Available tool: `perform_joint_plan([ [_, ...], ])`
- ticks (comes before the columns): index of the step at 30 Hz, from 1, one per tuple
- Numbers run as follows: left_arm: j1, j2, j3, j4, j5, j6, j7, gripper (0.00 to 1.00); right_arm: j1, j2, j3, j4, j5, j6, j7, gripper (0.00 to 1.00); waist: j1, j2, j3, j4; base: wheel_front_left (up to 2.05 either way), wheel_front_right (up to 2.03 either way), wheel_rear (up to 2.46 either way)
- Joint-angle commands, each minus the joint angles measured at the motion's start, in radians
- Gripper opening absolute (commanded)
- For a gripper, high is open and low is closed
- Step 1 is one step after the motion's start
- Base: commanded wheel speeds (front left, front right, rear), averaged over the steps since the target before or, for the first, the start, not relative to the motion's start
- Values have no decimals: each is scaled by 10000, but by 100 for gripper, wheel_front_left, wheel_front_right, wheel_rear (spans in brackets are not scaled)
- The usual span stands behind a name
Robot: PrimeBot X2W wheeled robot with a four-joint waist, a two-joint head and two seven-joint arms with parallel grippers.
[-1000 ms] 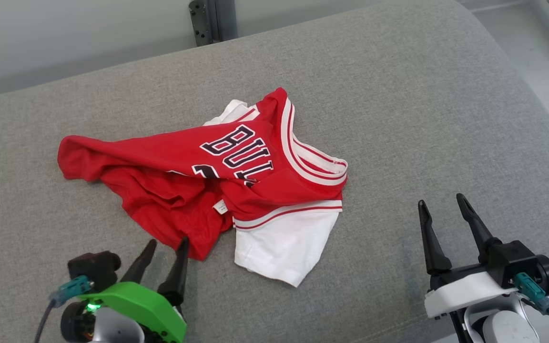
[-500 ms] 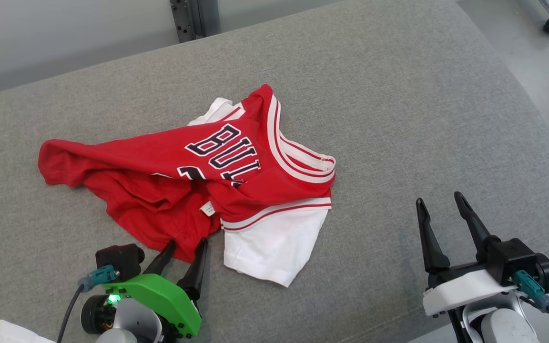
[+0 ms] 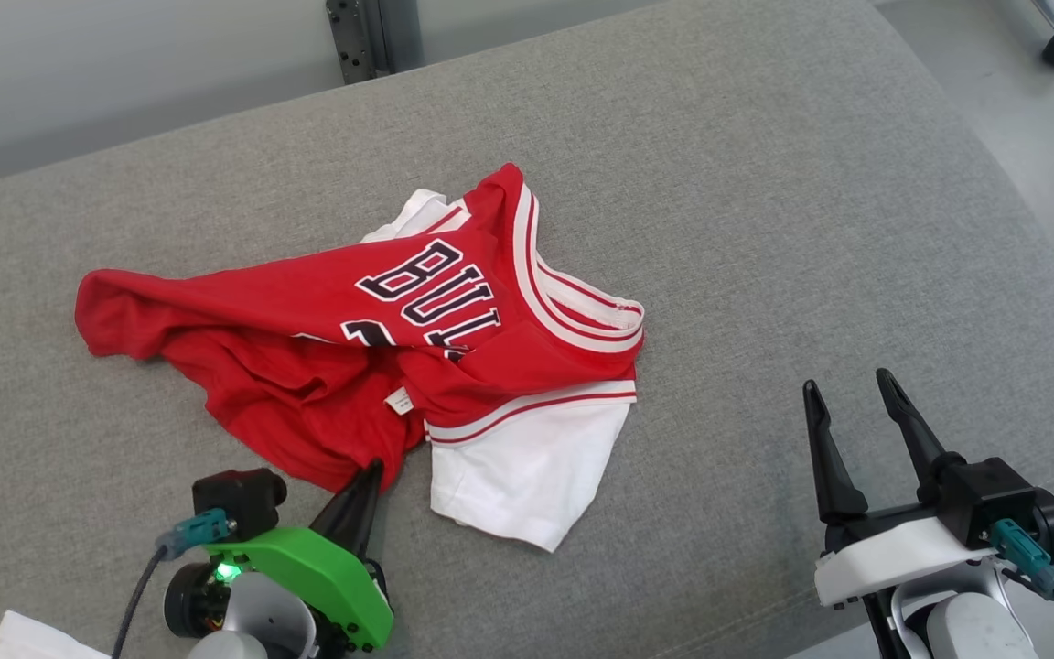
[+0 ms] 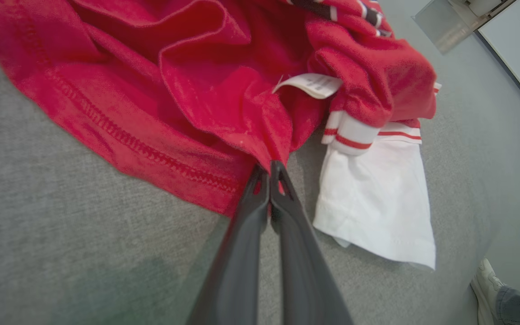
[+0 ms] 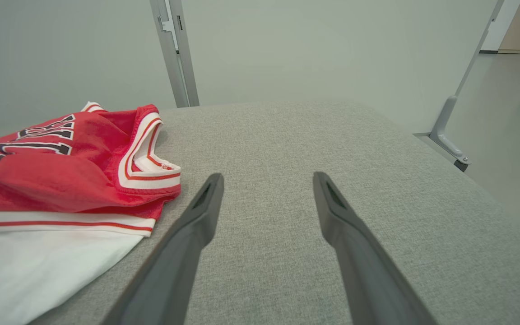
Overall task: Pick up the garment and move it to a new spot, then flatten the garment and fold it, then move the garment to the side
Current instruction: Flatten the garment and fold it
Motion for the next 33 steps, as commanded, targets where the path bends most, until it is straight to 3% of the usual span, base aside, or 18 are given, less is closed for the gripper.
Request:
perform_joint_plan([
  [1,-74,130,113,-225,-41,-64,-76,0,17,-15,-48,23,66,1,-31,100,0,0,-53,41,0,0,0],
  [12,2176,1416,1368,-4133,-289,767,-56,0,537,-13,-386,17,-54,1,-31,100,0,0,-486,927,0,0,0],
  [17,3222,1671,1645,-4629,-624,801,-50,0,377,-18,-259,66,-126,1,-31,100,0,0,-593,1364,0,0,0],
  [21,3744,1608,1647,-3849,-813,521,-373,0,334,-16,-295,83,-257,1,-31,100,0,0,-593,1692,0,0,0],
  [28,3470,925,856,-575,-1125,-835,-1546,0,494,-19,-333,266,-445,1,-31,100,0,0,-667,2069,0,0,0],
  [33,2958,643,372,800,-1216,-1123,-2516,0,479,-19,-349,325,-533,1,-31,100,0,0,-728,2191,0,0,0],
])
